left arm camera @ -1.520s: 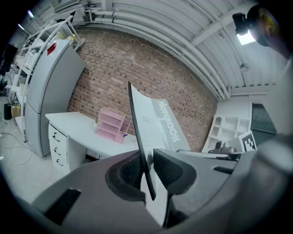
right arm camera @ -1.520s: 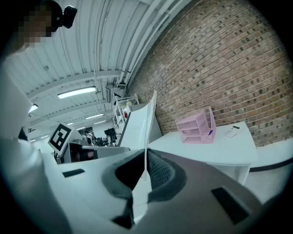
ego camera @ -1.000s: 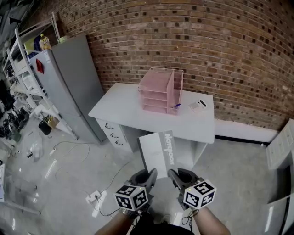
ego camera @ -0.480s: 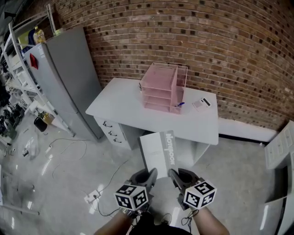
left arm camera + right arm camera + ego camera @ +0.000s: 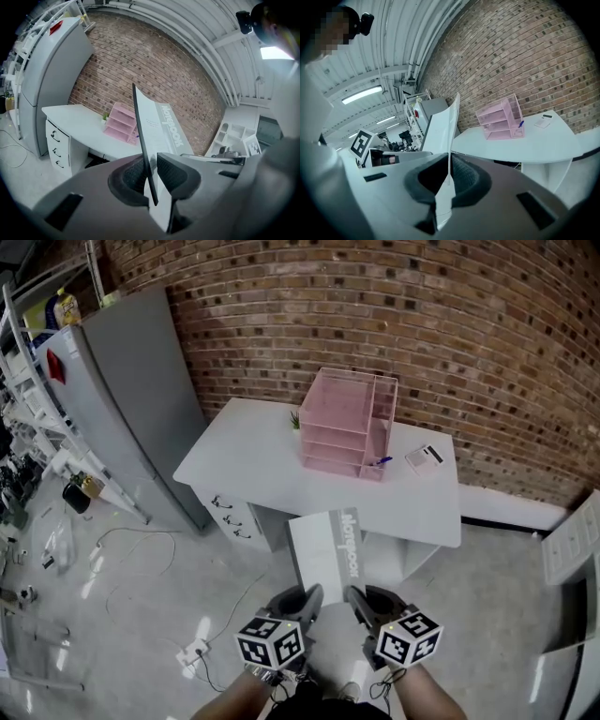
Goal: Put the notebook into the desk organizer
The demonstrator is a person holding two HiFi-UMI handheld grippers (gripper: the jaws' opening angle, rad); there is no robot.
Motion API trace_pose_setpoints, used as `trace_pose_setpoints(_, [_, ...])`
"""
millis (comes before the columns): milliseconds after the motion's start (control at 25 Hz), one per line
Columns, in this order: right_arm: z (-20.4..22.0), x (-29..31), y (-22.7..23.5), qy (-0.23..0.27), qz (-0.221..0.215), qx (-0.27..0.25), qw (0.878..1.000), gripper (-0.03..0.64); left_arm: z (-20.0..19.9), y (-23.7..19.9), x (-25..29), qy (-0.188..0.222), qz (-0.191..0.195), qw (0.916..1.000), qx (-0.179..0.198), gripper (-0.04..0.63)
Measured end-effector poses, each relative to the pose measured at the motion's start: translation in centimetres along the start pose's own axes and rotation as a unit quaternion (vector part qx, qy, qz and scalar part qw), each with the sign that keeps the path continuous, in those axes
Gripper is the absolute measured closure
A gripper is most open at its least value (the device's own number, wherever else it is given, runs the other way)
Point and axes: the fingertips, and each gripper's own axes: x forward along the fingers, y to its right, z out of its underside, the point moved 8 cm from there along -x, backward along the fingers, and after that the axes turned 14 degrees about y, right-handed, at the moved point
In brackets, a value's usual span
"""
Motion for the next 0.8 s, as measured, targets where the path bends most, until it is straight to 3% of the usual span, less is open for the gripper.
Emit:
trace_pose_setpoints(320, [0.1, 5.7, -0.7, 0.010, 0.009, 0.001, 1.000, 0.601, -2.9, -5.2, 1.5, -0.005, 0.011, 0.9999, 0.003, 0.538])
trace_pose_setpoints(800, [-1.1, 9.7, 1.3, 0.015, 0.005, 0.003, 1.000, 0.601, -4.8, -7.8, 4.7, -0.001, 0.017, 0.9998, 0.006, 0.538])
